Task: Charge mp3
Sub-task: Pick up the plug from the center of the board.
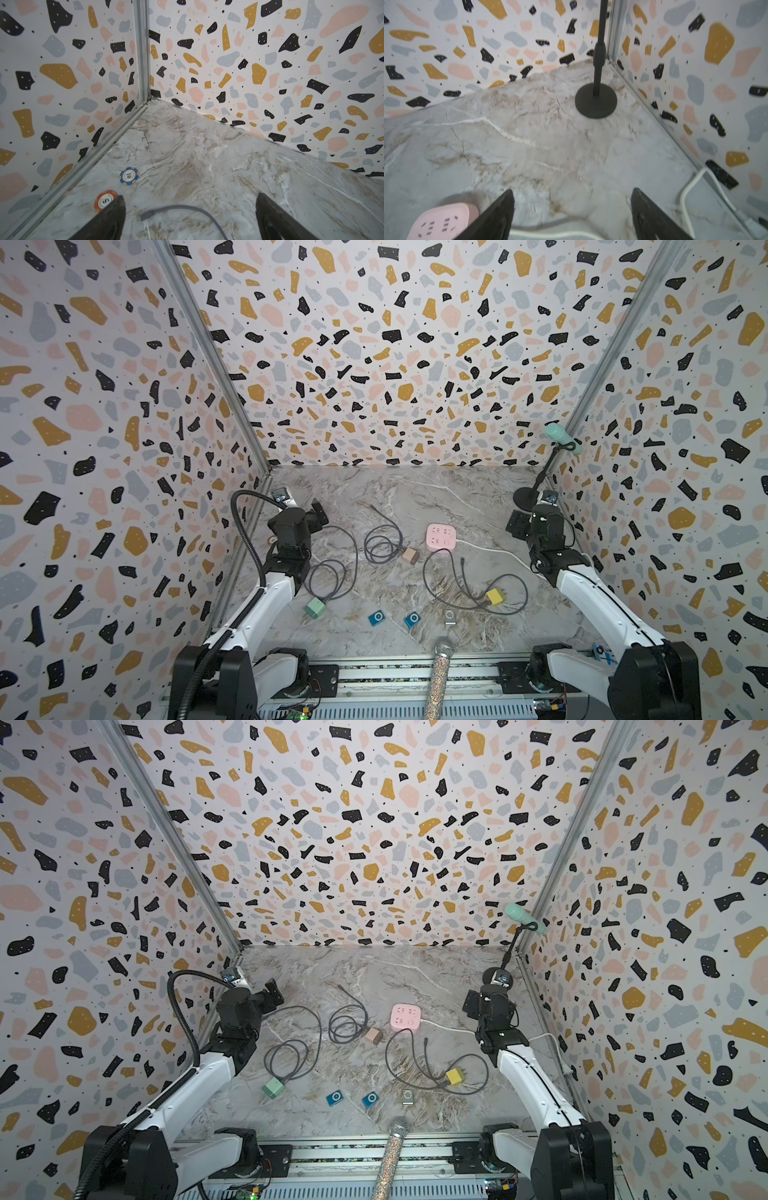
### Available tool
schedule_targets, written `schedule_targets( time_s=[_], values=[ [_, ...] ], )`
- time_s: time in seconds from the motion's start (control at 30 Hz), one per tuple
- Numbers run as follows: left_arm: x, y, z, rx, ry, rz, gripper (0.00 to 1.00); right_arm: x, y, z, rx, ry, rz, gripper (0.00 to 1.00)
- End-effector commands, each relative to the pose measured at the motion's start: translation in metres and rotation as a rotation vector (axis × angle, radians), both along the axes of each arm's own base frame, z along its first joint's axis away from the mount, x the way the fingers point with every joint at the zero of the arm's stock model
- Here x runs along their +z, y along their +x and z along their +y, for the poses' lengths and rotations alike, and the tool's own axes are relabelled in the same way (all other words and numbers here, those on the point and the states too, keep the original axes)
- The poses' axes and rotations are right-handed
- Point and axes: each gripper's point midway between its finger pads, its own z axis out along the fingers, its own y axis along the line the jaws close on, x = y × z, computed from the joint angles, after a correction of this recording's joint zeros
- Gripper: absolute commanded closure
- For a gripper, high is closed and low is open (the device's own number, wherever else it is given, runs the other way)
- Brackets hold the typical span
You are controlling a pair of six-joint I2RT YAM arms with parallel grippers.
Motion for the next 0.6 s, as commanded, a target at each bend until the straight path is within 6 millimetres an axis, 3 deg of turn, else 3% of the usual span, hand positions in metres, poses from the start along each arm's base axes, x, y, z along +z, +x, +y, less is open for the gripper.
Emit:
schedule_targets(
  time_s=[0.0, 0.17, 0.4, 0.57],
  values=[
    [-0.016, -0.013, -0.014, -0.017, -0.009, 0.11, 0.04, -0.046, -0.059, 0.011, -0.069, 0.139, 0.247, 0.16],
    [-0.02, -0.018, -0.045, -0.097, 0.02, 0.134, 0.05, -0.071, -0.095, 0.041, -0.064, 0.315, 0.327, 0.21],
    [-0.025, -0.024, -0.084, -0.179, 0.077, 0.162, 0.05, -0.099, -0.13, 0.055, -0.141, 0.458, 0.414, 0.27],
    [-0.03, -0.029, -0.103, -0.227, 0.072, 0.157, 0.06, -0.113, -0.135, 0.06, -0.172, 0.505, 0.449, 0.29]
  ],
)
